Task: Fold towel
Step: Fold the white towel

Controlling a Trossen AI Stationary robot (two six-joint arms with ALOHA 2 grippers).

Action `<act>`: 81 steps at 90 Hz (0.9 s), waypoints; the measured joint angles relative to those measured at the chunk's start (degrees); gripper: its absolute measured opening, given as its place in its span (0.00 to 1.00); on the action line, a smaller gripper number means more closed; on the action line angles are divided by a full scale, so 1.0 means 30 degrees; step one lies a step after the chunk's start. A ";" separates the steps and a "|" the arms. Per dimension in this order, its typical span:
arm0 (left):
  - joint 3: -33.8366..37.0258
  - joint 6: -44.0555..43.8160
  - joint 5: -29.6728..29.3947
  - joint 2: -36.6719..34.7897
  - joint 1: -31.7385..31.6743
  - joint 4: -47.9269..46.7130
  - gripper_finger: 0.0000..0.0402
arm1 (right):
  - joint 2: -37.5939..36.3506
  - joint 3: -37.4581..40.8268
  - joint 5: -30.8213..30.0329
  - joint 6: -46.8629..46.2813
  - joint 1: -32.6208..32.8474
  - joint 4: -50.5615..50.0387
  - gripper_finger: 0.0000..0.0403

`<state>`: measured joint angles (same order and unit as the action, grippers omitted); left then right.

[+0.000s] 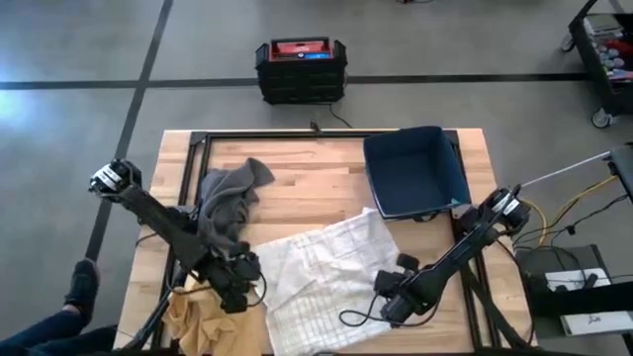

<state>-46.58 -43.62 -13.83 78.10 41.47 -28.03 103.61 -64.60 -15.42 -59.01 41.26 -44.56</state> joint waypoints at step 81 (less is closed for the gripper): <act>0.0574 -0.1864 0.5158 0.6100 0.0724 0.6570 0.19 | 0.1880 0.0142 -0.1986 0.5212 -0.1589 0.4070 0.05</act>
<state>-44.86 -49.22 1.64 96.40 43.65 -8.32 109.25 -64.17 -21.37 -43.37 36.49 -32.35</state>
